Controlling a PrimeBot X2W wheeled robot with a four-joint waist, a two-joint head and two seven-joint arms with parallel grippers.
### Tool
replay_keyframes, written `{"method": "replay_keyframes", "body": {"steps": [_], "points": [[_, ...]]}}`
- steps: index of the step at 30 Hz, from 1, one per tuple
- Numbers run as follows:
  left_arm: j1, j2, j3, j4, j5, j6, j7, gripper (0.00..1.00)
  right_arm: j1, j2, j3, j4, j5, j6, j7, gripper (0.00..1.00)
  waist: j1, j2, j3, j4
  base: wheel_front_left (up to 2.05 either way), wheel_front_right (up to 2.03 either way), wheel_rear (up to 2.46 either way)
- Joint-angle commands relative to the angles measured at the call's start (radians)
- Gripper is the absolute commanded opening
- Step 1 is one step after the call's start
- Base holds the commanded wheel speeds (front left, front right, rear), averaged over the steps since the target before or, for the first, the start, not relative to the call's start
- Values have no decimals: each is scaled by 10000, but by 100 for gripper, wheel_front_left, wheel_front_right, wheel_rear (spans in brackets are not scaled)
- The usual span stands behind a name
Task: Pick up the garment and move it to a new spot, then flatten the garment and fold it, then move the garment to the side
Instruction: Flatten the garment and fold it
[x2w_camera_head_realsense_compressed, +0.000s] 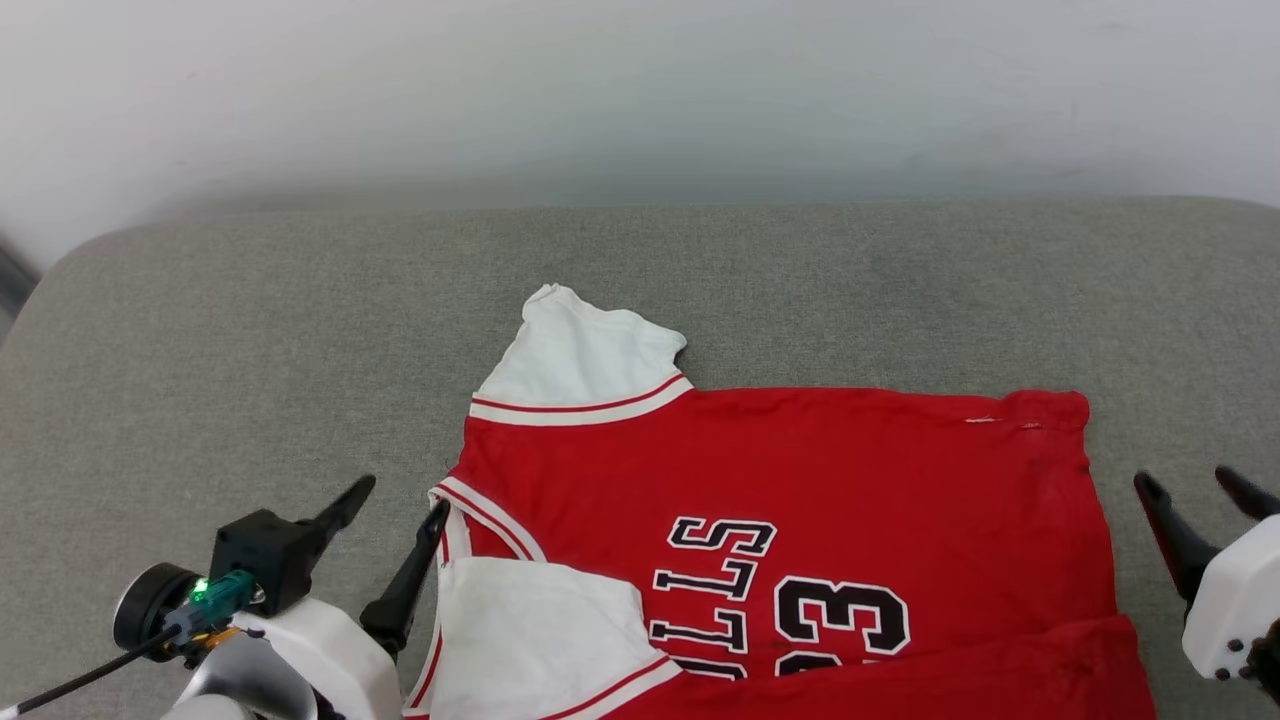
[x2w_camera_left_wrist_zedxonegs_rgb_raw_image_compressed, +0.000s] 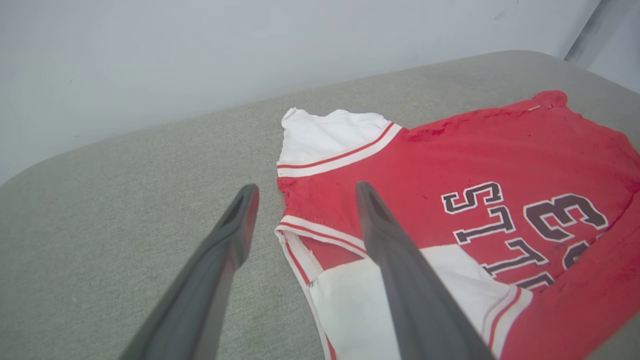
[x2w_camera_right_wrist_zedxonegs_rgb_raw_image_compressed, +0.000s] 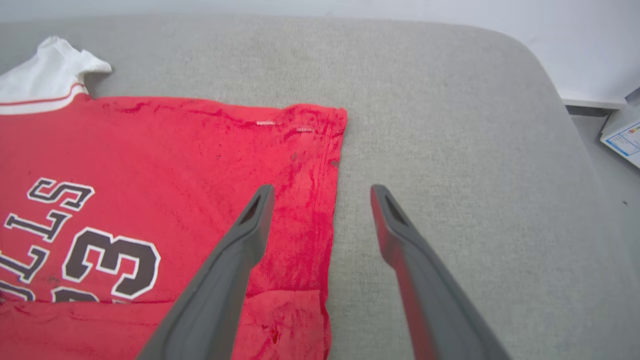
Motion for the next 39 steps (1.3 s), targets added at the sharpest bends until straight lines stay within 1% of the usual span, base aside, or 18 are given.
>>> {"method": "replay_keyframes", "body": {"steps": [1,4,5,7,10,13,15,20,23,26,29,31,35,36,39], "points": [[-77,-221,192,28,53,165,-483,100,-225,83,-16,-166,-1,-4,-544,100,0,-1,-57,-21,0,0,0],[-104,-606,660,181,308,604,-1695,100,-347,261,71,-400,124,-4,-1731,100,0,-1,-146,-48,0,0,0],[-39,-855,823,201,285,732,-1982,100,-332,329,91,-476,153,-4,-2099,100,0,-1,-169,-57,0,0,0],[109,-1176,1079,216,396,874,-2308,100,-213,453,155,-625,170,-4,-2818,100,0,-1,-205,-79,0,0,0],[332,-1640,1471,147,613,871,-2471,100,-2,765,61,-834,44,-4,-3887,100,0,-1,-191,-106,0,0,0],[574,-2059,1963,-2,984,678,-2508,100,221,1019,6,-980,-262,-4,-4798,100,0,-1,-132,-139,0,0,0],[785,-2328,2335,-98,1260,500,-2512,100,345,1393,-20,-995,-167,-4,-5282,100,0,-1,-103,-164,0,0,0],[1207,-2930,3212,-207,1804,-145,-2506,100,576,1725,28,-972,-155,-4,-6111,100,0,-1,48,-262,0,0,0],[1183,-3069,3538,-128,2137,-563,-2496,100,563,1839,15,-936,-100,-4,-6387,100,0,-1,292,-384,0,0,0],[878,-2987,3674,31,2385,-986,-2497,100,439,1857,166,-907,-201,-4,-6530,100,0,-1,623,-609,0,0,0],[356,-2623,3720,266,2523,-1411,-2424,100,233,1866,265,-936,-308,-4,-6620,100,0,-1,1055,-917,0,0,0],[-149,-2286,3715,392,2552,-1700,-2085,100,107,1908,280,-978,-362,-4,-6642,100,0,-1,1342,-1162,0,0,0],[-1535,-1504,3757,531,2327,-2410,-823,100,-175,2027,205,-1000,-429,-4,-6718,100,0,-1,1992,-1672,0,0,0],[-1893,-1346,3725,632,2205,-2603,-400,100,-240,2065,162,-977,-425,-4,-6762,100,0,-1,2120,-1777,0,0,0],[-3160,-806,3737,878,1751,-2998,988,100,-463,2184,182,-904,-370,-4,-6852,100,0,-1,2595,-2164,0,0,0]]}}
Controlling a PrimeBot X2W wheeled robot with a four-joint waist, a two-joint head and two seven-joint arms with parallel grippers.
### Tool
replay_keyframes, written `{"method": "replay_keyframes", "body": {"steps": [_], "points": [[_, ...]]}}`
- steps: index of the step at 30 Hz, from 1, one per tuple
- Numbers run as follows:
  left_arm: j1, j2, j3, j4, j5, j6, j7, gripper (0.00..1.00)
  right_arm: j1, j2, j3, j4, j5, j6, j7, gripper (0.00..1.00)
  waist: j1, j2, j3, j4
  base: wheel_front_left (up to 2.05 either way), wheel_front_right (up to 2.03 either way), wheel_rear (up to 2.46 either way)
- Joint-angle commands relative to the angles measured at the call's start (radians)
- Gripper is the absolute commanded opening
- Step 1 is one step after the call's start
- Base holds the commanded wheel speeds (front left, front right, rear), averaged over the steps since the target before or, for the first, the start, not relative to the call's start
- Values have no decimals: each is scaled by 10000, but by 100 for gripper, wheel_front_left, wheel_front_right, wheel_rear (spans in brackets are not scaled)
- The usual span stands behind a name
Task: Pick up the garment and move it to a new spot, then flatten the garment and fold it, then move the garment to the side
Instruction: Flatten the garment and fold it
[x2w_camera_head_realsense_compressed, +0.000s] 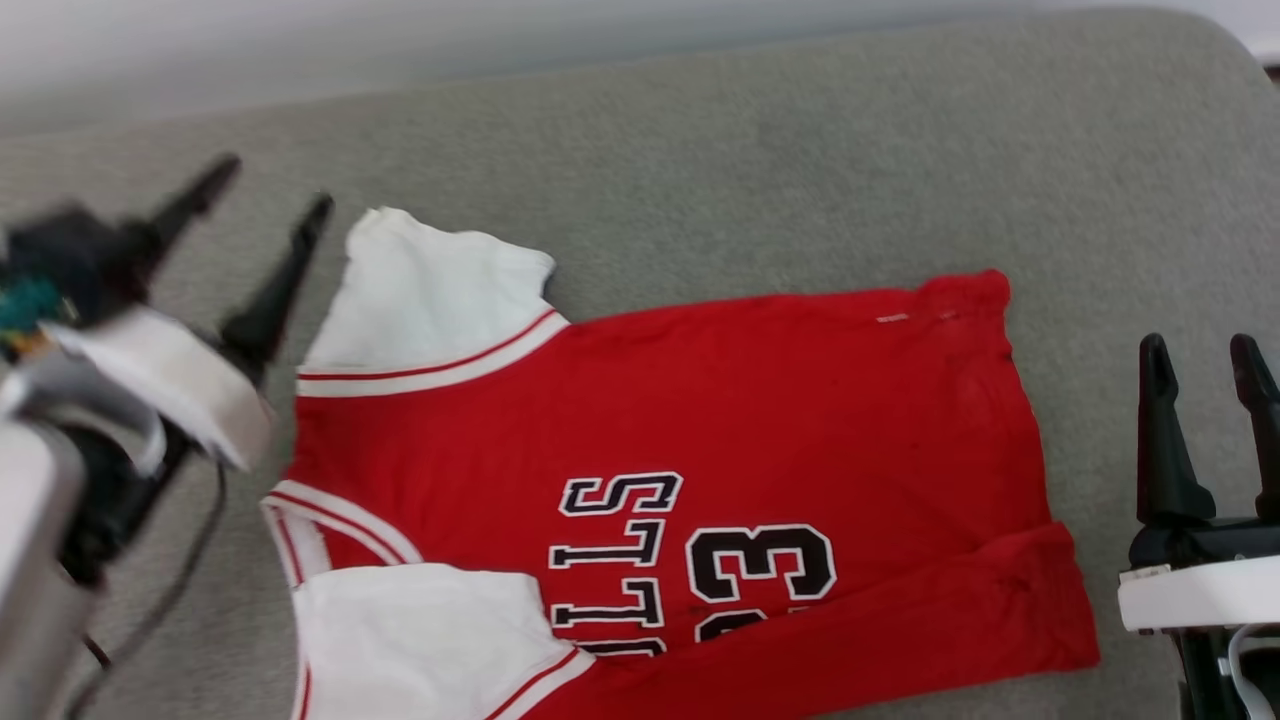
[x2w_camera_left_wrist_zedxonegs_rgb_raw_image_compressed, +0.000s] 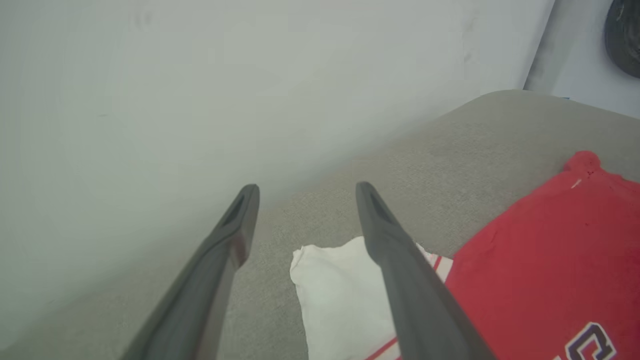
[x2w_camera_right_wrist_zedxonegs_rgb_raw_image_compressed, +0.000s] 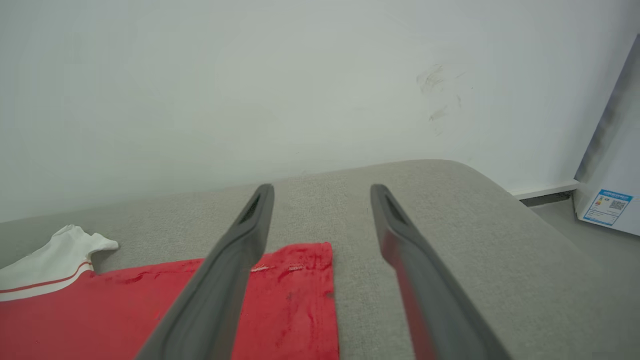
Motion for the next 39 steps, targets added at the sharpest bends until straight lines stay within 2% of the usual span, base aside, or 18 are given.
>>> {"method": "replay_keyframes", "body": {"steps": [1,5,9,13,19,24,28,29,30,31,34,39], "points": [[-774,230,-4,184,-379,-182,758,100,-238,138,-11,71,128,-4,-101,100,-1,0,699,-656,0,0,0],[-2265,833,-197,754,-1688,-429,3223,100,-435,346,111,157,358,-4,-194,100,-1,0,1197,-1118,0,0,0],[-3275,1484,-429,1420,-2793,-479,5753,100,-554,448,375,350,401,-4,-458,100,-1,0,1634,-1530,0,0,0],[-3904,2018,-580,1894,-3511,-485,7676,100,-597,499,505,612,488,-4,-645,100,-1,0,2013,-1901,0,0,0],[-4186,2180,-638,2464,-4156,-353,8901,100,-726,511,613,1074,749,-4,-893,100,-1,0,2366,-2249,0,0,0],[-4413,2454,-935,2804,-3779,-239,9425,100,-873,512,813,1405,954,-4,-1132,100,-1,0,2660,-2459,0,0,0],[-4369,2381,-1213,3051,-3707,-317,9637,100,-974,513,950,1597,1064,-4,-1227,100,-1,0,2819,-2512,0,0,0],[-4297,2351,-1326,3080,-3789,-325,9794,85,-978,512,957,1630,1072,-4,-1257,100,-1,0,2846,-2505,0,0,0],[-4253,2326,-1418,3090,-3818,-349,9910,38,-981,512,966,1673,1060,-4,-1273,100,-1,0,2868,-2490,0,0,0],[-4256,2306,-1483,3089,-3867,-358,9984,0,-1000,512,969,1707,1051,-4,-1294,100,-1,0,2887,-2473,0,0,0],[-4308,2201,-1592,3013,-3763,-429,9741,0,-1074,513,918,1788,942,-4,-1271,100,-1,0,2867,-2366,0,0,0],[-4571,1946,-1552,2887,-3394,-497,8341,0,-1191,510,751,1735,578,-4,-935,100,-1,0,2506,-2038,0,0,0]]}}
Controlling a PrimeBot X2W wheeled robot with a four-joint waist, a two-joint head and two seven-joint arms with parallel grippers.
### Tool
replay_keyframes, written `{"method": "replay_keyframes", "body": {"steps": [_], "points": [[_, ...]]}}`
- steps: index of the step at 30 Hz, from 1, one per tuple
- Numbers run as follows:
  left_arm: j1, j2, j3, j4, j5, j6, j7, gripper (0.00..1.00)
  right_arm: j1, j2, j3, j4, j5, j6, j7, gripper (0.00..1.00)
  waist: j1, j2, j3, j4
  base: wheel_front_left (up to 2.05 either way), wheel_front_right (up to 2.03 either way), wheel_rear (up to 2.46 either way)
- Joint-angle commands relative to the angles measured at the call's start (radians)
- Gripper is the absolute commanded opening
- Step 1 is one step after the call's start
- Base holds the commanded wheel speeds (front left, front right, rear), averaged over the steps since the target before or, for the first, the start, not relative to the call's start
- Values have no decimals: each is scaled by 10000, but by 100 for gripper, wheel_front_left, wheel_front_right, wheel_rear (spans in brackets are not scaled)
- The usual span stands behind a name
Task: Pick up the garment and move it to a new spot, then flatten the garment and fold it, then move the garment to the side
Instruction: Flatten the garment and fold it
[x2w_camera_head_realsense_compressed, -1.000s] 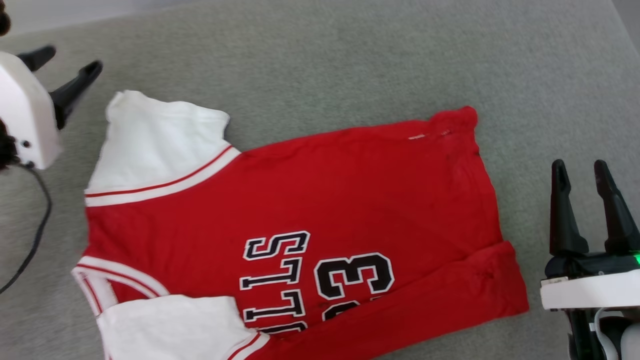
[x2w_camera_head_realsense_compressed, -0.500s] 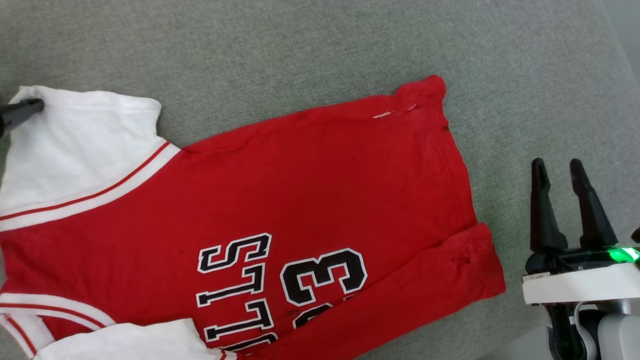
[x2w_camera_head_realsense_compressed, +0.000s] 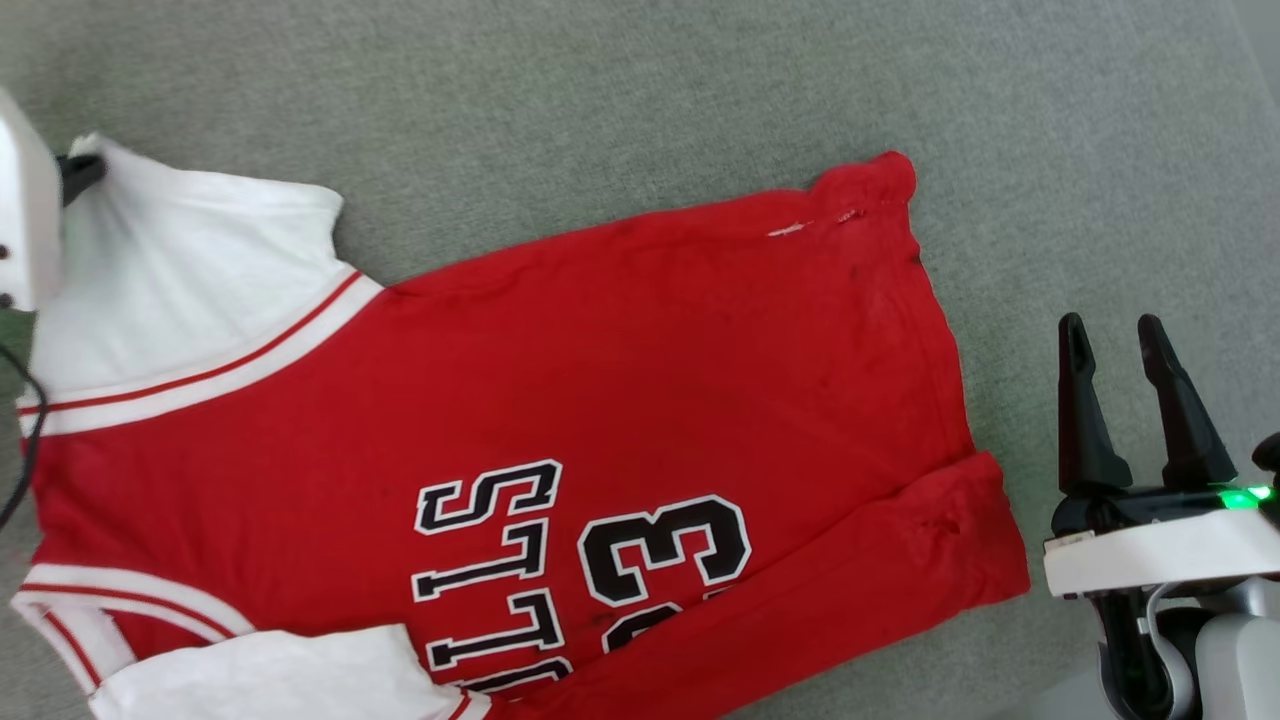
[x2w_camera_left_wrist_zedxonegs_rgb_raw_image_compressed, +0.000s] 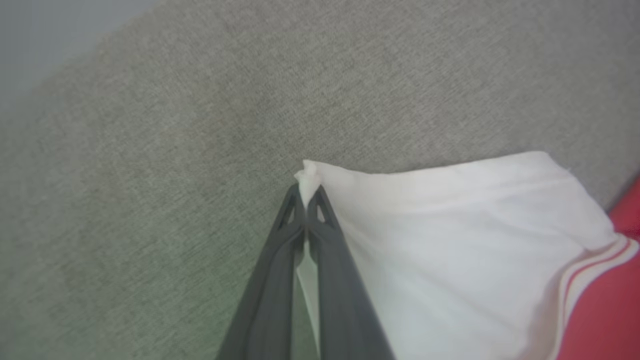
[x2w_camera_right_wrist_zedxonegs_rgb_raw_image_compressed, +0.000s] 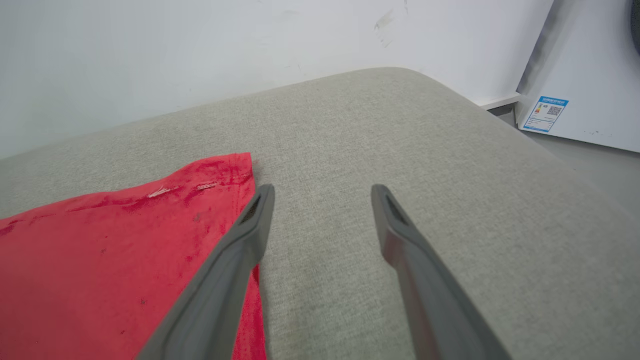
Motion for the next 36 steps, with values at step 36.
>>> {"method": "replay_keyframes", "body": {"steps": [36], "points": [[1806,171,-1861,-6652,445,406,-4482,0,-4044,-5015,1762,666,126,-5,12102,100,-1,-1,-689,4082,0,0,0]]}}
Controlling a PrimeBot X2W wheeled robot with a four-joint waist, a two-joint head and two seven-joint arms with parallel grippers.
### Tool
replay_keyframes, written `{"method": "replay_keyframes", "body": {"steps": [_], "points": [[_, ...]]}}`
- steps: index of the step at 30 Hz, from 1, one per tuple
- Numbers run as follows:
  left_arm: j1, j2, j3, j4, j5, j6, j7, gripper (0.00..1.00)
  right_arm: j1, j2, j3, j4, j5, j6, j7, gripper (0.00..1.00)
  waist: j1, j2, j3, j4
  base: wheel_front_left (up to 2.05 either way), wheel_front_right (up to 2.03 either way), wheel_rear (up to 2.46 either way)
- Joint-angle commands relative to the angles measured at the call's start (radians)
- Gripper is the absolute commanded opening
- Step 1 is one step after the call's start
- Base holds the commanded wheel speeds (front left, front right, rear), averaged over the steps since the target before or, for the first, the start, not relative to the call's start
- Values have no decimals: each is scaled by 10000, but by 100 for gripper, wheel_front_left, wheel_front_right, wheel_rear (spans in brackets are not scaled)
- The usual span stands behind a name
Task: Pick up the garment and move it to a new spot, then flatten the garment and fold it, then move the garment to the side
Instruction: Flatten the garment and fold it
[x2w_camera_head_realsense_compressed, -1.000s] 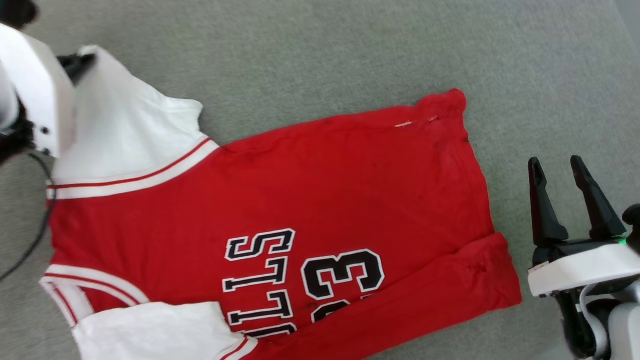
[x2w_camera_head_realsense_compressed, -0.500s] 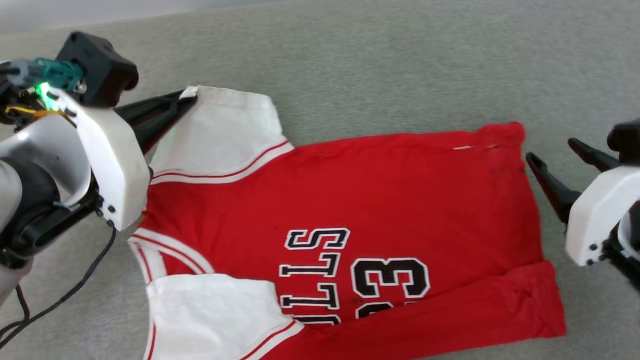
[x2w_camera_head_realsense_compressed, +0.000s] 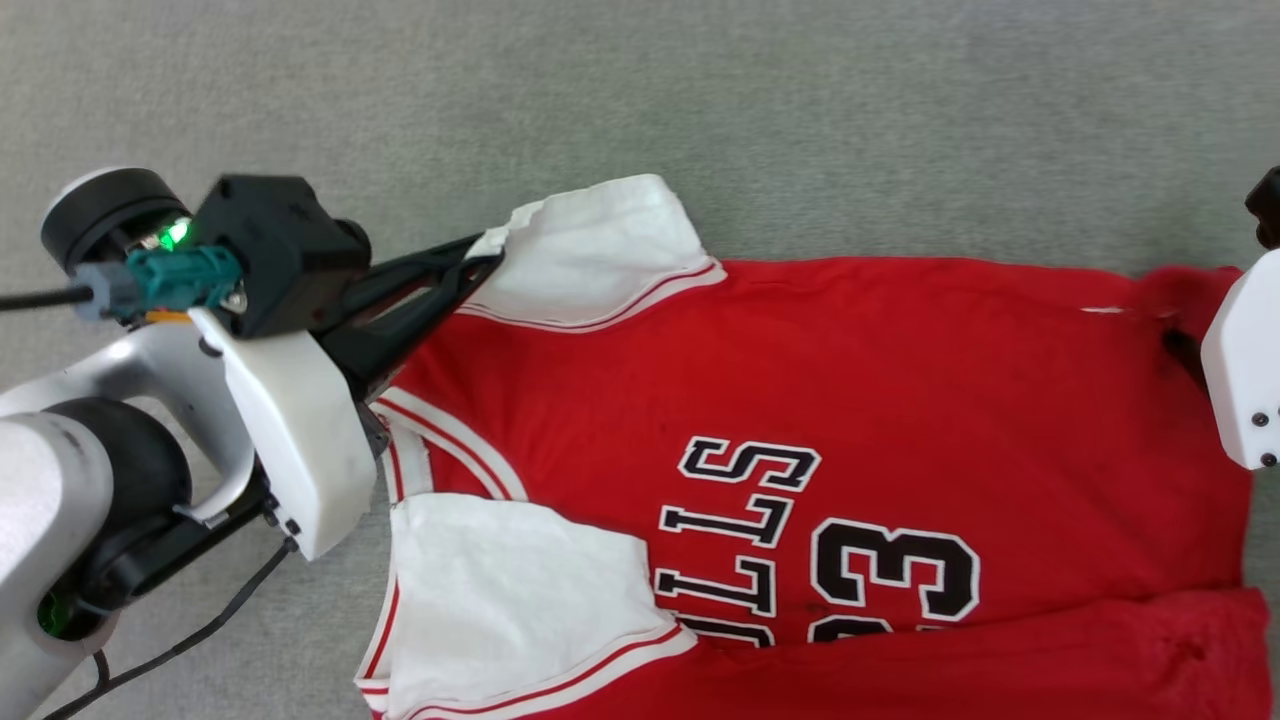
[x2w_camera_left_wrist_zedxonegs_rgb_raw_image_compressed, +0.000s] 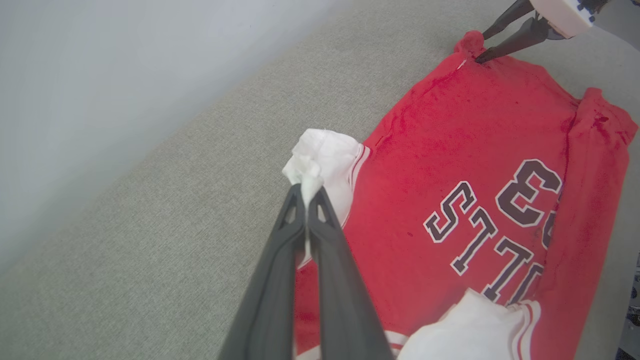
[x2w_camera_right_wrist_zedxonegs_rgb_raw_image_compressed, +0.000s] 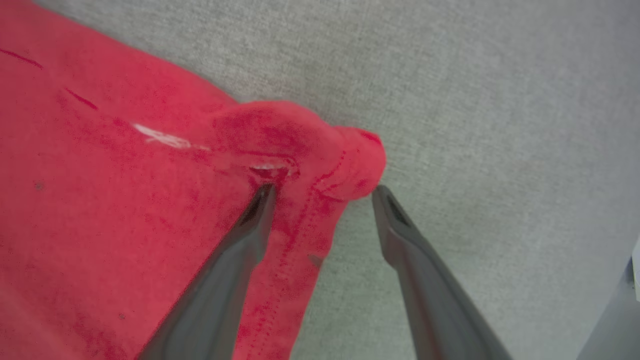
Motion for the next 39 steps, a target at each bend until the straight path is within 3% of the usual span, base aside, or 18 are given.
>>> {"method": "replay_keyframes", "body": {"steps": [1,8,9,10,21,27,39], "points": [[133,-51,-15,-139,103,59,-114,0,-219,-61,77,253,-3,-7,56,100,0,0,310,355,0,0,0],[365,-188,-205,-336,279,88,-343,0,18,-42,749,1338,45,-6,114,100,0,0,567,757,0,0,0],[405,-220,-239,-301,282,84,-349,0,80,-60,871,1485,51,-6,108,59,0,0,570,780,0,0,0],[417,-248,-267,-267,291,78,-370,0,119,-87,1004,1573,79,-4,56,0,0,0,567,800,0,0,0],[892,-268,-155,549,271,302,-1024,0,-188,-133,709,1874,464,-6,-892,0,0,0,-268,562,0,0,0],[1534,-227,89,1018,-29,624,-1673,0,20,-60,108,1762,934,-6,-1554,0,0,0,-1351,408,0,0,0],[4096,645,168,183,-998,1600,-2332,0,3065,334,-1371,-262,1384,-6,-2006,0,0,0,-2793,463,0,0,0]]}}
